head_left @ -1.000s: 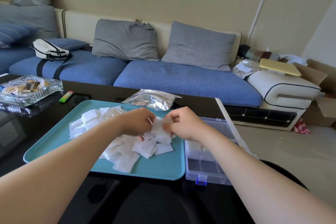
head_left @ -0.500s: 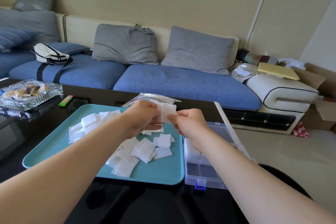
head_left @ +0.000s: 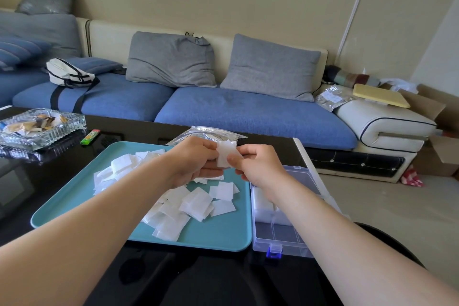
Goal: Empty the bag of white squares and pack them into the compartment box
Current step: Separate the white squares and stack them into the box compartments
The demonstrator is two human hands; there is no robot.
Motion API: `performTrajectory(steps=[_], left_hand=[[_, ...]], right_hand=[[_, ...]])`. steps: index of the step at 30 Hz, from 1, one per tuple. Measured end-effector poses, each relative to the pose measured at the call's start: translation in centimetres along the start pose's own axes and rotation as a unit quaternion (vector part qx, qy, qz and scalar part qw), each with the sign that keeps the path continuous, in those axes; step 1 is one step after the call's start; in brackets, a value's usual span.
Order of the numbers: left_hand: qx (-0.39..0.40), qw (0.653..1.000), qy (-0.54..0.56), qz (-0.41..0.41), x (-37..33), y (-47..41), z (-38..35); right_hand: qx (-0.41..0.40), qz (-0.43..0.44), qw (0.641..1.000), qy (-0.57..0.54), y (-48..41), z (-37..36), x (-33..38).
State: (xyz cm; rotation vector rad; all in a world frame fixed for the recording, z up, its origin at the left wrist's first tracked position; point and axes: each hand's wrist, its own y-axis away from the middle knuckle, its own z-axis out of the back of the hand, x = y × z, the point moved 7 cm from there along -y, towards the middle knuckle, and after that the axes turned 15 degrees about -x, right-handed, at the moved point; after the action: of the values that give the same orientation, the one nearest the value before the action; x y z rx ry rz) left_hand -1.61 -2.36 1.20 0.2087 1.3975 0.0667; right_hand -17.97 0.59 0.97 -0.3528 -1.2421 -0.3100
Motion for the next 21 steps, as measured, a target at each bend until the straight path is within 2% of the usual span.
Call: performTrajectory(steps=[7,21], left_hand=[[0.001,1.0,0.019,0.006,-0.1,0.11,0.09],[0.024,0.999,0.026,0.015,-0.13,0.2,-0.05]], right_hand=[[0.041,-0.049,0.996,-0.06,-0.3,-0.86,-0.31],[0.032,-0.024,0.999,-0.012,-0.04,-0.6,-0.17]])
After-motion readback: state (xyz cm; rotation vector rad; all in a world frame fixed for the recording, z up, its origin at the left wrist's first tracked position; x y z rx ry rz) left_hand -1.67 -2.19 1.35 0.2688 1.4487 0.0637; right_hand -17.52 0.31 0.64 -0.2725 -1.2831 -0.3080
